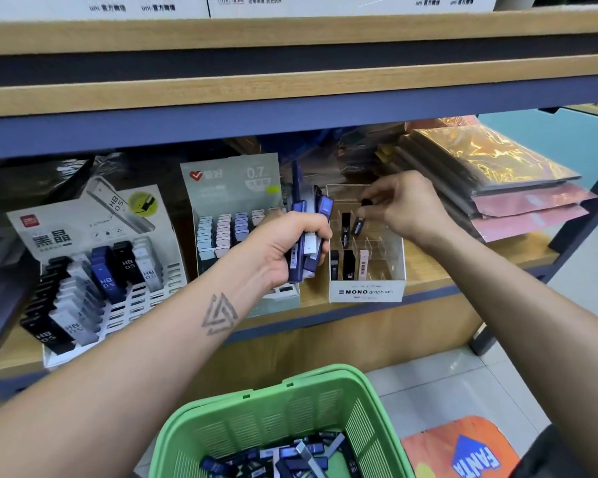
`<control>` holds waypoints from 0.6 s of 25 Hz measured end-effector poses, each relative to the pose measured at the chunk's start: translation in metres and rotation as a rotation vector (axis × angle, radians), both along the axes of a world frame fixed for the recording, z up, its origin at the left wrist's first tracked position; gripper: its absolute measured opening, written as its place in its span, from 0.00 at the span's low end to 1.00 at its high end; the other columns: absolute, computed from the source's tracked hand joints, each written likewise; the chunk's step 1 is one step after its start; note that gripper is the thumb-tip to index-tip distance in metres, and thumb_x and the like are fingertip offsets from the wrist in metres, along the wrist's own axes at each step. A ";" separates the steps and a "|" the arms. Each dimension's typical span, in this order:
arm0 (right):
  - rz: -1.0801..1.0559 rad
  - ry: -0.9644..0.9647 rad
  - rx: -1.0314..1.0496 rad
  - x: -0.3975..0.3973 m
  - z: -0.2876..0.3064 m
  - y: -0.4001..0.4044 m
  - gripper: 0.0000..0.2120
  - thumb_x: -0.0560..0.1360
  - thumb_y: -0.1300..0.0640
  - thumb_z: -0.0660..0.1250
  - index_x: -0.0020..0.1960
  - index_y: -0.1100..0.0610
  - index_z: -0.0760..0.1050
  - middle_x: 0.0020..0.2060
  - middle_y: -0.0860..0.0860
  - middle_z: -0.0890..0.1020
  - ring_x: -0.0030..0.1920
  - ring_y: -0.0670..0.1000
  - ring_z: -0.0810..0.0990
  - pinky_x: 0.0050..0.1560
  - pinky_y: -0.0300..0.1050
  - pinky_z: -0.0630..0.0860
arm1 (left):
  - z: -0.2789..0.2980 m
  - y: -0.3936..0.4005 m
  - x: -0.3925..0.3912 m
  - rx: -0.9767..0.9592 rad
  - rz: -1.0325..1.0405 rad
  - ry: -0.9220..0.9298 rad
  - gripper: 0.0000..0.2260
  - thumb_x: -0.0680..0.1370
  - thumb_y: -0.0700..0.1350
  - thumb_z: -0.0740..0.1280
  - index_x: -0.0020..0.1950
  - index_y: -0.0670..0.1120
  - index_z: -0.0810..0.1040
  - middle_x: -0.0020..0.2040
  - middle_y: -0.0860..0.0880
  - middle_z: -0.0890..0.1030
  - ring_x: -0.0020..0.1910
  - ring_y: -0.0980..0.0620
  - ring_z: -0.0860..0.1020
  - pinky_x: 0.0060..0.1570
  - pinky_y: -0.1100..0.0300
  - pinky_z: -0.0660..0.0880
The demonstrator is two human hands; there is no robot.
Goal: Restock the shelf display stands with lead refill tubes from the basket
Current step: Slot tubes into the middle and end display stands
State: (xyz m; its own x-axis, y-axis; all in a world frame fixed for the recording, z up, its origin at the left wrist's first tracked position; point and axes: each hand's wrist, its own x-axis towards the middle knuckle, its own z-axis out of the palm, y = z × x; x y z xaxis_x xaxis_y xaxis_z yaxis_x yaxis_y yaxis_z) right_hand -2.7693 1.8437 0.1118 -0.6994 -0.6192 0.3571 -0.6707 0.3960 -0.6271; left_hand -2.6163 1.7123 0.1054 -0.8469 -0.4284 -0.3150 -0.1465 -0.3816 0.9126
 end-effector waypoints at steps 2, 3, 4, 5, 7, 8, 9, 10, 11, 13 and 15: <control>-0.006 -0.006 -0.022 0.001 -0.007 -0.004 0.12 0.75 0.61 0.75 0.58 0.56 0.84 0.49 0.50 0.84 0.51 0.49 0.82 0.53 0.42 0.76 | -0.001 0.000 0.000 0.011 0.003 0.010 0.08 0.70 0.30 0.67 0.39 0.42 0.76 0.36 0.43 0.78 0.31 0.49 0.77 0.32 0.60 0.76; -0.004 0.005 -0.025 0.001 -0.010 -0.006 0.13 0.75 0.62 0.74 0.59 0.56 0.83 0.49 0.51 0.84 0.51 0.49 0.82 0.53 0.41 0.75 | -0.001 0.000 0.001 0.015 0.005 0.013 0.08 0.70 0.30 0.67 0.39 0.42 0.75 0.36 0.43 0.78 0.31 0.50 0.77 0.31 0.60 0.76; -0.003 0.027 -0.022 0.001 -0.014 -0.008 0.13 0.75 0.63 0.74 0.59 0.56 0.83 0.48 0.51 0.84 0.50 0.49 0.81 0.52 0.41 0.75 | -0.001 0.000 0.001 0.017 0.008 0.013 0.08 0.70 0.30 0.67 0.39 0.42 0.75 0.36 0.43 0.78 0.30 0.50 0.77 0.31 0.60 0.76; -0.002 0.053 -0.019 0.002 -0.016 -0.010 0.12 0.75 0.63 0.74 0.57 0.56 0.82 0.46 0.50 0.83 0.49 0.50 0.81 0.51 0.41 0.75 | -0.001 0.000 0.002 0.017 0.010 0.009 0.08 0.70 0.30 0.67 0.39 0.42 0.75 0.36 0.43 0.78 0.30 0.50 0.77 0.31 0.60 0.76; 0.005 0.093 0.000 0.003 -0.020 -0.012 0.10 0.74 0.63 0.74 0.54 0.56 0.82 0.44 0.49 0.82 0.48 0.50 0.81 0.51 0.44 0.78 | -0.001 0.000 0.003 0.019 0.011 0.007 0.08 0.71 0.30 0.67 0.39 0.42 0.75 0.36 0.43 0.78 0.30 0.50 0.77 0.31 0.61 0.76; 0.011 0.102 0.015 0.004 -0.021 -0.013 0.09 0.74 0.63 0.74 0.54 0.56 0.83 0.44 0.49 0.82 0.48 0.50 0.81 0.52 0.46 0.79 | -0.001 0.000 0.004 0.022 0.009 0.007 0.08 0.71 0.30 0.67 0.39 0.42 0.75 0.36 0.43 0.78 0.30 0.50 0.77 0.31 0.61 0.76; 0.019 0.104 0.027 0.004 -0.023 -0.013 0.09 0.74 0.63 0.74 0.53 0.56 0.83 0.44 0.50 0.83 0.48 0.50 0.82 0.52 0.47 0.80 | -0.001 -0.001 0.004 0.023 0.007 0.007 0.08 0.71 0.30 0.67 0.39 0.42 0.75 0.36 0.43 0.78 0.30 0.50 0.77 0.31 0.61 0.76; 0.025 0.099 0.035 0.005 -0.026 -0.014 0.09 0.74 0.63 0.74 0.53 0.56 0.84 0.45 0.50 0.83 0.48 0.50 0.82 0.52 0.48 0.80 | -0.001 -0.001 0.005 0.022 0.005 0.004 0.08 0.71 0.30 0.67 0.39 0.42 0.75 0.36 0.43 0.78 0.30 0.50 0.77 0.31 0.61 0.76; 0.027 0.087 0.039 0.006 -0.028 -0.015 0.09 0.74 0.63 0.74 0.53 0.56 0.84 0.45 0.51 0.84 0.48 0.50 0.82 0.52 0.47 0.80 | -0.001 -0.001 0.005 0.023 0.002 0.001 0.08 0.71 0.30 0.67 0.40 0.42 0.75 0.36 0.44 0.78 0.30 0.51 0.77 0.31 0.61 0.76; 0.011 0.075 0.046 0.008 -0.031 -0.017 0.09 0.75 0.63 0.74 0.54 0.56 0.84 0.46 0.52 0.84 0.47 0.50 0.82 0.49 0.45 0.78 | -0.001 -0.001 0.006 0.028 -0.001 0.003 0.08 0.71 0.30 0.66 0.40 0.42 0.75 0.36 0.44 0.78 0.30 0.51 0.77 0.31 0.61 0.76; -0.012 0.080 0.046 0.008 -0.034 -0.019 0.09 0.76 0.62 0.73 0.55 0.57 0.84 0.46 0.52 0.84 0.45 0.50 0.81 0.47 0.42 0.75 | -0.002 -0.001 0.006 0.032 -0.005 0.009 0.08 0.71 0.29 0.66 0.40 0.42 0.75 0.36 0.44 0.78 0.30 0.50 0.77 0.30 0.61 0.76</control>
